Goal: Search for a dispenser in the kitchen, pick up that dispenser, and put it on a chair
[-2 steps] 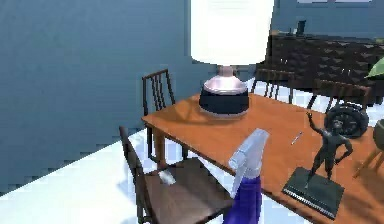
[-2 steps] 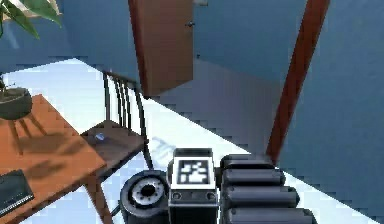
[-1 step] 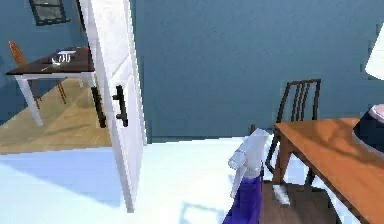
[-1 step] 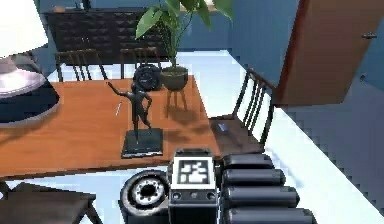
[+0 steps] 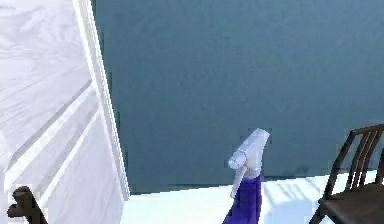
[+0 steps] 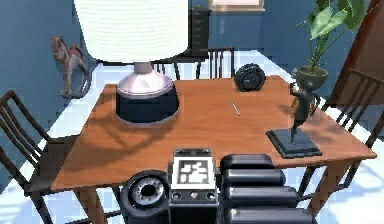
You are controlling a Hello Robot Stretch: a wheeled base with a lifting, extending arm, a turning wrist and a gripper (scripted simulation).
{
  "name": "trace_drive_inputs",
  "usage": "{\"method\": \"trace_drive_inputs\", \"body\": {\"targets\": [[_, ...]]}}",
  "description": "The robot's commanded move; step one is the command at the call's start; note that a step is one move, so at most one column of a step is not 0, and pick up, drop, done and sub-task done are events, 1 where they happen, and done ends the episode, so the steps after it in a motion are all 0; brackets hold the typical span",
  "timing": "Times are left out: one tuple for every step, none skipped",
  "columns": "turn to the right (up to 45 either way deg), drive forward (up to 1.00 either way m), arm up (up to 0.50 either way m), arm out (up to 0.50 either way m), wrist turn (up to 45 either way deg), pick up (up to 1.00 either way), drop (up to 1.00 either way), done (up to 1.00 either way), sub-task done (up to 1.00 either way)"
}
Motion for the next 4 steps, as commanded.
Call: {"method": "trace_drive_inputs", "body": {"targets": [[12.0, 0.0, 0.0, 0.0, 0.0, 0.0, 0.0, 0.0, 0.0], [0.0, 0.35, 0.0, 0.0, 0.0, 0.0, 0.0, 0.0, 0.0], [36.0, 0.0, 0.0, 0.0, 0.0, 0.0, 0.0, 0.0, 0.0], [0.0, 0.35, 0.0, 0.0, 0.0, 0.0, 0.0, 0.0, 0.0]]}}
